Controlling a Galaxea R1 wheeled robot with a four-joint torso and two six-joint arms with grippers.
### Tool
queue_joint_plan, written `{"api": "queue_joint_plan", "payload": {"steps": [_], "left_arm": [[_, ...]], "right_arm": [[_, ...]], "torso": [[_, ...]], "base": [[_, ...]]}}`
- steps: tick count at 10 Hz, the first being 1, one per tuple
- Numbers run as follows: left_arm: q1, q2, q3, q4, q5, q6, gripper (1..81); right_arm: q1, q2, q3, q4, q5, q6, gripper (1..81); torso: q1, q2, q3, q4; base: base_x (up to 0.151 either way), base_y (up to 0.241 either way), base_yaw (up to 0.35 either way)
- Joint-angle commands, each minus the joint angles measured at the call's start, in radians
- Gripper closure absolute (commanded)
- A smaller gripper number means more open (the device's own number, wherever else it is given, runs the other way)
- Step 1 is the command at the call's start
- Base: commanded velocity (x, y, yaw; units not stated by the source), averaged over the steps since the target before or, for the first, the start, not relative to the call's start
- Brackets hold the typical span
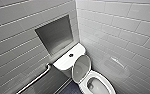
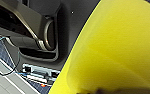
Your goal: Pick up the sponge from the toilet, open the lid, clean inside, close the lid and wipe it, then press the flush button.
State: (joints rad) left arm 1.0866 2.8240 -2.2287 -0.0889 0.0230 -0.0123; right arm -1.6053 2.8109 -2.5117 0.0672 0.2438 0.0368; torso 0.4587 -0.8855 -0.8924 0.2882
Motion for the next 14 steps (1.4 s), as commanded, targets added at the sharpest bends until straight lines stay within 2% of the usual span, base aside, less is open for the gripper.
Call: {"api": "queue_joint_plan", "payload": {"steps": [1, 3, 6, 9, 12, 14], "left_arm": [[-0.208, -0.063, 0.103, -0.222, 0.041, -0.001, 1.0], [-0.296, -0.044, 0.086, -0.331, 0.035, -0.001, 1.0], [-0.406, 0.022, -0.023, -0.474, 0.037, -0.003, 1.0], [-0.483, 0.017, -0.065, -0.600, -0.017, -0.032, 1.0], [-0.538, -0.026, -0.068, -0.603, -0.023, -0.101, 1.0], [-0.572, -0.006, -0.080, -0.603, -0.061, -0.143, 1.0]], "right_arm": [[-0.034, 0.031, -0.028, 0.006, -0.083, -0.003, 81.1], [-0.035, 0.046, -0.053, 0.017, -0.083, -0.001, 81.1], [-0.032, 0.100, -0.130, 0.019, -0.097, 0.001, 81.1], [-0.031, 0.113, -0.139, 0.017, -0.095, 0.002, 81.1], [-0.034, 0.117, -0.145, 0.019, -0.096, 0.005, 81.1], [-0.034, 0.121, -0.145, 0.019, -0.096, 0.003, 81.1]], "torso": [[0.000, 0.000, 0.000, 0.000], [0.000, 0.000, 0.000, 0.000], [0.000, 0.000, 0.000, 0.000], [0.000, 0.000, 0.000, 0.000], [0.000, 0.000, 0.000, -0.001], [0.000, 0.000, 0.000, -0.001]], "base": [[0.000, 0.000, 0.000], [0.000, 0.000, 0.000], [0.000, 0.000, 0.000], [0.000, 0.000, 0.000], [0.000, 0.000, 0.000], [0.000, 0.000, 0.000]]}}
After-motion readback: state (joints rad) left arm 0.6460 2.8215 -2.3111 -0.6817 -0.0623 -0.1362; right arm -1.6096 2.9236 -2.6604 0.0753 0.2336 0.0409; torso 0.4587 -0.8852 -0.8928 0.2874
